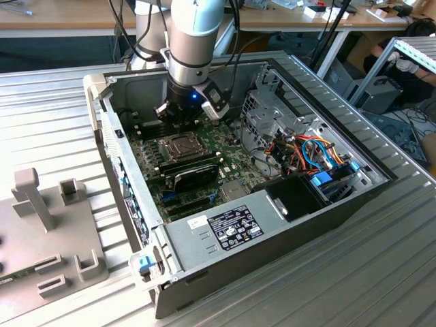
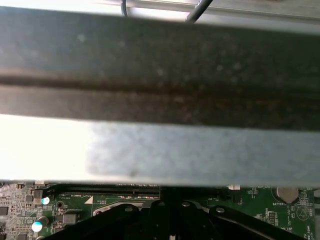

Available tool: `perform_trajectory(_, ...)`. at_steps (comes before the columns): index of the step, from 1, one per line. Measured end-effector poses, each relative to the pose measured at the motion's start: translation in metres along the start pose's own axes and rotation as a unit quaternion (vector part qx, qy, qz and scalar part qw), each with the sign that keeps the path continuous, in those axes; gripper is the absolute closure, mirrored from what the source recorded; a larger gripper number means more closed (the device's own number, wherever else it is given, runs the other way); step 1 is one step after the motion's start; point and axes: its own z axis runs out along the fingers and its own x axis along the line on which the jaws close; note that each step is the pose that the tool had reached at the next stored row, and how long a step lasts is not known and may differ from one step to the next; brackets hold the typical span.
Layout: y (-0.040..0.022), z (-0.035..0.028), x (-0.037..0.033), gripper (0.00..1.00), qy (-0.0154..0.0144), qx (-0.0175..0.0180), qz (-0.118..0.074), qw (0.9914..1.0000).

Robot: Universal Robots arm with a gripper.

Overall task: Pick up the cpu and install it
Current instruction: 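Install the first cpu locking lever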

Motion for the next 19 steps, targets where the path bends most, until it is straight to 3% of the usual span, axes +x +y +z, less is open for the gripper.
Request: perform_trajectory(19,-0.0004,0.0024,-0.0002,0.89,0.0001,0.0002,0.000,1.00000)
